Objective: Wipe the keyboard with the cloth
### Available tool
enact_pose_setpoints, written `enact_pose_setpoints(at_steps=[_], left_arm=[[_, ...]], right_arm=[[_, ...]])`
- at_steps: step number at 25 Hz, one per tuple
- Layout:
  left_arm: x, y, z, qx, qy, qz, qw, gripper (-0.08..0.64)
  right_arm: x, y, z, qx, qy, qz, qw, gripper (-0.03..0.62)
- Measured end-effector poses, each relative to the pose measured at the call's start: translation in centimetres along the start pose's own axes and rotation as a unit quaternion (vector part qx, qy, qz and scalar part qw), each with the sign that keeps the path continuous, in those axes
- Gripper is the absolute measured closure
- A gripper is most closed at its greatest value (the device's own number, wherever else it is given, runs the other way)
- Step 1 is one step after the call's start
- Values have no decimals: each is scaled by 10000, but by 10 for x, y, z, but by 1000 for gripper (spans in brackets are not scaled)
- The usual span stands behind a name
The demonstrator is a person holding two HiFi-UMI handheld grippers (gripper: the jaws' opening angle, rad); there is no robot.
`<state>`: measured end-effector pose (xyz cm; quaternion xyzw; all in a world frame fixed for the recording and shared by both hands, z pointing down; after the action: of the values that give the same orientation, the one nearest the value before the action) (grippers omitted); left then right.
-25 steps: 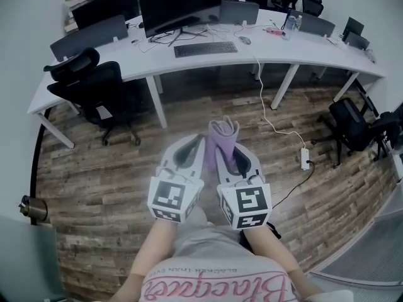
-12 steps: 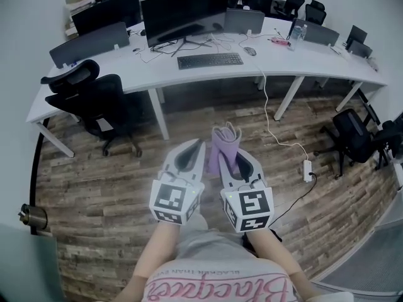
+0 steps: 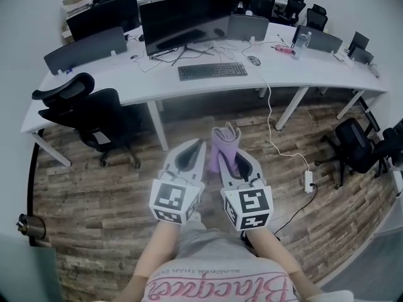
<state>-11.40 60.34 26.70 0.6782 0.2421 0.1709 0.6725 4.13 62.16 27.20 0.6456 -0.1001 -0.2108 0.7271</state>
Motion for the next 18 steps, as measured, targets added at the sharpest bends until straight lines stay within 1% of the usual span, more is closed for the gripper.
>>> enact_pose_setpoints(at_steps=[8,15,18], left_arm=[[-50,-6,39,-11,49,23,10000,555],[-97,-1,67,-89,10,-47,9999,555],[-110,1,81,-106,49,-72,9999,555]], right_arm=[[10,-14,66,-1,5,-24,10000,502],[17,-16,121,-33,53,13,10000,500],[20,-18,137,-46,69,6,10000,502]])
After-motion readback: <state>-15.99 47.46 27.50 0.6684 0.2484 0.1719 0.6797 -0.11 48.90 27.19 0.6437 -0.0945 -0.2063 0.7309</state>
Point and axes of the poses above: the fingertips, and each gripper's own axes: z forward along the fingers, x to its right, y out of its underside, the point moved 10 cm from there along -z, backward along the fingers, and after that the axes turned 5 degrees about -z, right-handed, at the moved point
